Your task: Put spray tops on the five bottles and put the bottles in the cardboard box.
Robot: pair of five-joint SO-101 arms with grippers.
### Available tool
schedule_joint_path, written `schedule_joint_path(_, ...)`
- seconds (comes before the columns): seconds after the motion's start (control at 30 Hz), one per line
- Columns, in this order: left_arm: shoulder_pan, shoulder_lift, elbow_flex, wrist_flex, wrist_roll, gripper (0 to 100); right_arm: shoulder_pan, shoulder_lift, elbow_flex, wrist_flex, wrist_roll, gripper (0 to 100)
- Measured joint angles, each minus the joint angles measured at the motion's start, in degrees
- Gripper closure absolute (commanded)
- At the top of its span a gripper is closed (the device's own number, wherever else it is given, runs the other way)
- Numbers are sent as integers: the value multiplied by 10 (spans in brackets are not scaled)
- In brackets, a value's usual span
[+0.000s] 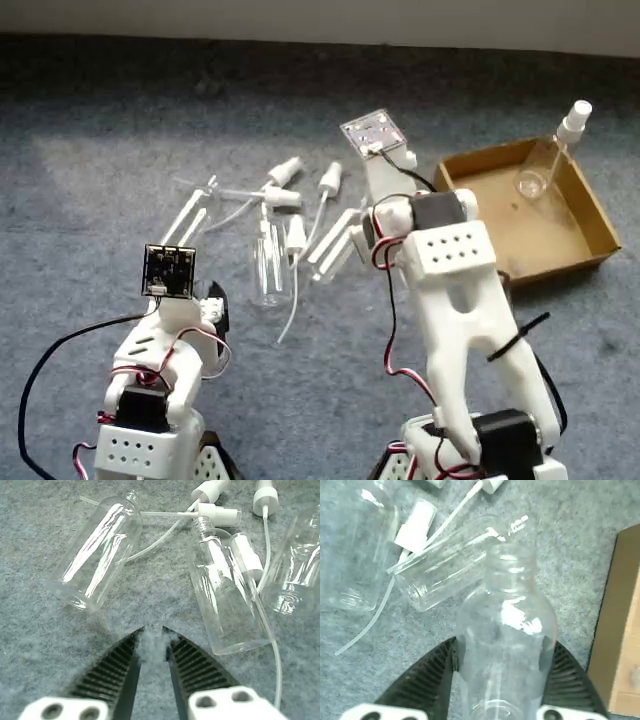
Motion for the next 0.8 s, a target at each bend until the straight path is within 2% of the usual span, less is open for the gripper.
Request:
schedule_joint_path(0.53, 0, 0, 1, 0, 0, 989, 0, -367, 164, -1, 0, 810)
schedule_joint_path(0.8, 0, 0, 1, 0, -9, 993, 2, -465, 331, -167, 0, 810)
